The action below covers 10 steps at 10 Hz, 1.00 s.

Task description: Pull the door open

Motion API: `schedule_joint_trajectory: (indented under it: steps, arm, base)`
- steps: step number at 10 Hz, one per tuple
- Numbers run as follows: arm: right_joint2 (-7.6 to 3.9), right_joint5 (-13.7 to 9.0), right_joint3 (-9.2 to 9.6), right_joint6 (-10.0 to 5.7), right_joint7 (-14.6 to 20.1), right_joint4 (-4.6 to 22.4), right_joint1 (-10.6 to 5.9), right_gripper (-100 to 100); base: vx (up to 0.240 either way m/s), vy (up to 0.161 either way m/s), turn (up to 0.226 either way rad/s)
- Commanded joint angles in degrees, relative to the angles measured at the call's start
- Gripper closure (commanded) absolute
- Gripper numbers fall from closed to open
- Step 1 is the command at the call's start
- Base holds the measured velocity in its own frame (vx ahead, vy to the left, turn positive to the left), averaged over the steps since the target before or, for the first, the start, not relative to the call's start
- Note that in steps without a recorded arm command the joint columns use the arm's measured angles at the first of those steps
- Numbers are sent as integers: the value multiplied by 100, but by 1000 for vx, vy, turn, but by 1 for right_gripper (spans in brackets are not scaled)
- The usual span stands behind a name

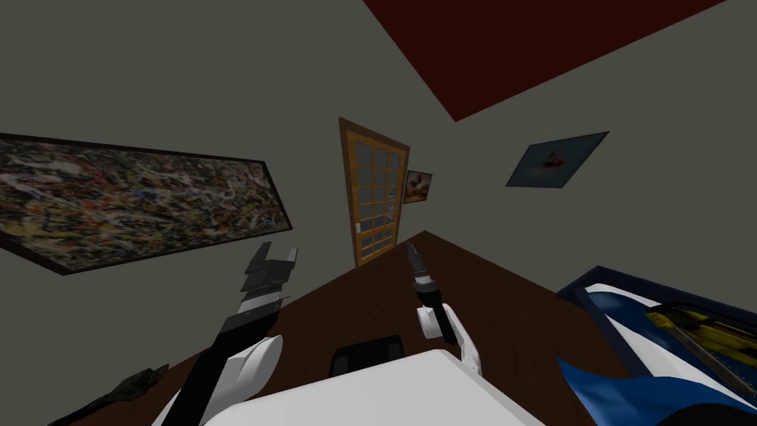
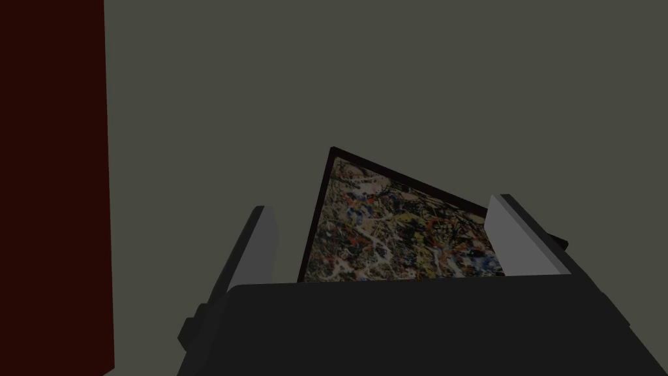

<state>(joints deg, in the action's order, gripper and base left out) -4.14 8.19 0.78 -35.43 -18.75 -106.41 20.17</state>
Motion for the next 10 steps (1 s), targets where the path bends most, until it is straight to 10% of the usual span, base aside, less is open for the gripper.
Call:
schedule_joint_trajectory:
  steps: [1,10]
  arm:
    - [-19,89,-16,-94,-175,245,-66,-100]
    - [-99,610,-87,-363,-1094,1363,-403,-100]
  base:
    - [91,28,23]
    - [101,37,23]
